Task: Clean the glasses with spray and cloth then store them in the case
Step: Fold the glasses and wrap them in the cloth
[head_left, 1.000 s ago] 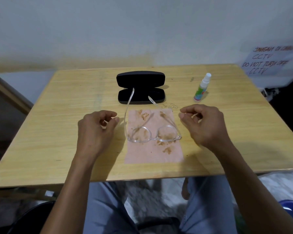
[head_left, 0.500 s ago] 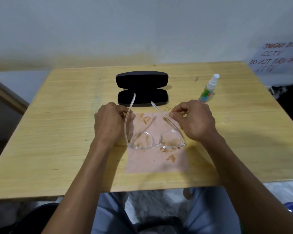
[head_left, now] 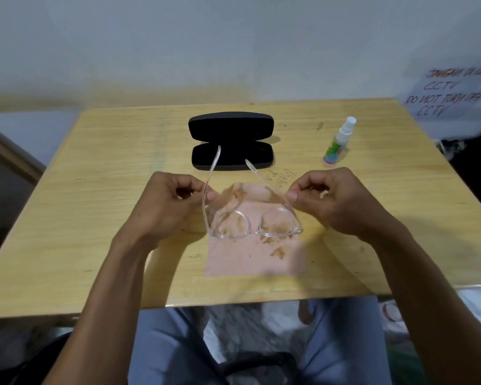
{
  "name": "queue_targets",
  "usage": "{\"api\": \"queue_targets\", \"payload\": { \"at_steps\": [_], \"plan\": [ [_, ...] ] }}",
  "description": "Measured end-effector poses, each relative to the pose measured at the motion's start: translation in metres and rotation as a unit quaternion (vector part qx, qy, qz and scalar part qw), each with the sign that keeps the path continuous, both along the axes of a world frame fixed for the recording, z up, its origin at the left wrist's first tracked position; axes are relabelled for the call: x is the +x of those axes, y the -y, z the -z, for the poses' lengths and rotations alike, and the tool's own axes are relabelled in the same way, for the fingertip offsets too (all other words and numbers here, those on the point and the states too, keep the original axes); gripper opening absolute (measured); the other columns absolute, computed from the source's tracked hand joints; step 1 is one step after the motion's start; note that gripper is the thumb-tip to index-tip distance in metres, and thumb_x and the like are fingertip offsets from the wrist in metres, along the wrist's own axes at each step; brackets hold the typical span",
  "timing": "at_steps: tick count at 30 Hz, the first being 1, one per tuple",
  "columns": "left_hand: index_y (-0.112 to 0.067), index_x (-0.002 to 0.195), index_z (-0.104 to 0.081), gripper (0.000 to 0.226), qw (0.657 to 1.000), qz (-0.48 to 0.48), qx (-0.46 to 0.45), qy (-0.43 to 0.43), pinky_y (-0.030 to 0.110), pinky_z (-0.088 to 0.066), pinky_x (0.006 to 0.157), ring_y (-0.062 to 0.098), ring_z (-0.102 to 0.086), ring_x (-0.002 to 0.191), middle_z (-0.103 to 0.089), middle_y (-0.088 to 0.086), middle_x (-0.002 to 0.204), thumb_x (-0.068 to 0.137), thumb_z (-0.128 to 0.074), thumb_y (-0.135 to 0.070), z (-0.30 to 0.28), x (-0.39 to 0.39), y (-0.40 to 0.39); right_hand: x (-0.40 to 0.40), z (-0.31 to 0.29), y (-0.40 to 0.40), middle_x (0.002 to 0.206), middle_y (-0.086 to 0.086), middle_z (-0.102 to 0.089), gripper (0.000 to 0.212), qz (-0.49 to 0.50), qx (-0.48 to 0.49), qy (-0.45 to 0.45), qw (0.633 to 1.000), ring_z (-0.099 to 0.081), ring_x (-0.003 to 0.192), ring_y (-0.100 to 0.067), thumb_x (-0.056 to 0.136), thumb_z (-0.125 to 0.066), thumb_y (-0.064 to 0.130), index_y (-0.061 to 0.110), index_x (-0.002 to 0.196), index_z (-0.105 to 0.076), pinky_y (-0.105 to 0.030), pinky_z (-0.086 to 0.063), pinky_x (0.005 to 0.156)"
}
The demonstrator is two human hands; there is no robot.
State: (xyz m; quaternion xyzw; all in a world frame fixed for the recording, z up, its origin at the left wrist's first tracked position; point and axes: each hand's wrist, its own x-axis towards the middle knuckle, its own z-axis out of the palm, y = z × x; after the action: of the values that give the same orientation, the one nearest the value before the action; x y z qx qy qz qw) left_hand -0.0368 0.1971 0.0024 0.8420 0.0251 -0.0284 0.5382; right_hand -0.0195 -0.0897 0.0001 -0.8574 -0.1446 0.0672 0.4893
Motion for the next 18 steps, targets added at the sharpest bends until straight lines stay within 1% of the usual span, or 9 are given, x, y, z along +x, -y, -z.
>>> {"api": "queue_targets", "payload": {
  "at_steps": [2, 3, 6, 7, 9, 12, 14, 15, 18],
  "plan": [
    [-0.02, 0.075, -0.078, 0.01, 0.999, 0.03, -0.009, -0.014, 0.042, -0.05, 0.065, 0.033, -0.057, 0.067, -0.074, 0.019, 0.081, 0.08, -0.079, -0.029, -0.003, -0.008, -0.004, -0.005, -0.003, 0.003, 0.076, -0.023, -0.064, 0.006, -0.025, -0.007, -0.018, 0.999, -0.047, 0.064, -0.021, 0.087, -0.075, 0.024, 0.02, 0.083, -0.076, -0.033, -0.042, 0.062],
    [-0.021, 0.075, -0.078, 0.01, 0.999, 0.04, -0.011, -0.02, 0.04, -0.05, 0.065, 0.029, -0.059, 0.066, -0.075, 0.015, 0.078, 0.079, -0.078, -0.03, -0.003, -0.011, -0.006, -0.007, -0.003, 0.005, 0.078, -0.018, -0.066, 0.005, -0.035, -0.016, -0.024, 0.999, -0.049, 0.066, -0.017, 0.088, -0.075, 0.024, 0.021, 0.083, -0.076, -0.031, -0.043, 0.064],
    [-0.019, 0.074, -0.077, 0.013, 0.997, 0.068, 0.005, -0.033, 0.017, -0.048, 0.058, 0.001, -0.063, 0.06, -0.075, -0.007, 0.069, 0.086, -0.073, -0.018, -0.004, -0.016, -0.007, -0.009, -0.003, 0.009, 0.087, 0.001, -0.068, 0.003, -0.042, -0.043, -0.04, 0.997, -0.055, 0.072, -0.015, 0.087, -0.075, 0.025, 0.025, 0.084, -0.076, -0.03, -0.047, 0.068],
    [-0.016, 0.076, -0.077, 0.014, 0.996, 0.079, 0.012, -0.037, 0.012, -0.046, 0.057, -0.004, -0.063, 0.059, -0.075, -0.011, 0.069, 0.088, -0.07, -0.014, -0.004, -0.017, -0.007, -0.008, -0.003, 0.01, 0.09, 0.004, -0.067, 0.003, -0.042, -0.055, -0.044, 0.997, -0.056, 0.075, -0.016, 0.087, -0.075, 0.026, 0.025, 0.085, -0.076, -0.03, -0.049, 0.069],
    [-0.011, 0.08, -0.076, 0.014, 0.994, 0.094, 0.018, -0.049, 0.01, -0.046, 0.058, -0.005, -0.065, 0.063, -0.076, -0.012, 0.074, 0.091, -0.067, -0.01, -0.004, -0.018, -0.008, -0.007, -0.004, 0.011, 0.095, 0.005, -0.066, 0.002, -0.055, -0.072, -0.043, 0.995, -0.059, 0.08, -0.014, 0.088, -0.074, 0.026, 0.026, 0.086, -0.075, -0.025, -0.049, 0.071],
    [-0.01, 0.084, -0.077, 0.015, 0.991, 0.11, 0.038, -0.059, 0.021, -0.052, 0.069, 0.006, -0.071, 0.08, -0.079, -0.006, 0.09, 0.092, -0.064, -0.01, -0.003, -0.017, -0.013, -0.007, -0.003, 0.013, 0.099, 0.004, -0.065, 0.009, -0.08, -0.086, -0.033, 0.993, -0.056, 0.077, 0.002, 0.088, -0.073, 0.024, 0.029, 0.081, -0.073, -0.013, -0.043, 0.069],
    [-0.006, 0.085, -0.075, 0.017, 0.988, 0.127, 0.055, -0.063, 0.034, -0.055, 0.082, 0.017, -0.072, 0.094, -0.078, -0.003, 0.096, 0.094, -0.062, -0.009, -0.003, -0.016, -0.015, -0.006, -0.003, 0.013, 0.101, 0.004, -0.065, 0.012, -0.09, -0.094, -0.032, 0.991, -0.057, 0.081, -0.001, 0.089, -0.072, 0.024, 0.03, 0.08, -0.072, -0.014, -0.043, 0.072],
    [-0.003, 0.086, -0.074, 0.017, 0.987, 0.135, 0.062, -0.066, 0.037, -0.054, 0.084, 0.019, -0.071, 0.096, -0.078, -0.003, 0.098, 0.095, -0.061, -0.009, -0.002, -0.016, -0.015, -0.006, -0.003, 0.014, 0.102, 0.003, -0.064, 0.011, -0.097, -0.101, -0.033, 0.99, -0.058, 0.085, -0.006, 0.09, -0.071, 0.025, 0.03, 0.08, -0.071, -0.017, -0.044, 0.074],
    [-0.003, 0.086, -0.076, 0.024, 0.983, 0.146, 0.072, -0.081, 0.035, -0.048, 0.071, 0.019, -0.066, 0.079, -0.078, -0.008, 0.092, 0.098, -0.057, -0.014, -0.002, -0.017, -0.015, -0.006, -0.003, 0.015, 0.106, 0.002, -0.062, 0.013, -0.114, -0.111, -0.048, 0.986, -0.06, 0.095, -0.014, 0.094, -0.066, 0.027, 0.024, 0.086, -0.076, -0.026, -0.048, 0.08]
  ]
}}
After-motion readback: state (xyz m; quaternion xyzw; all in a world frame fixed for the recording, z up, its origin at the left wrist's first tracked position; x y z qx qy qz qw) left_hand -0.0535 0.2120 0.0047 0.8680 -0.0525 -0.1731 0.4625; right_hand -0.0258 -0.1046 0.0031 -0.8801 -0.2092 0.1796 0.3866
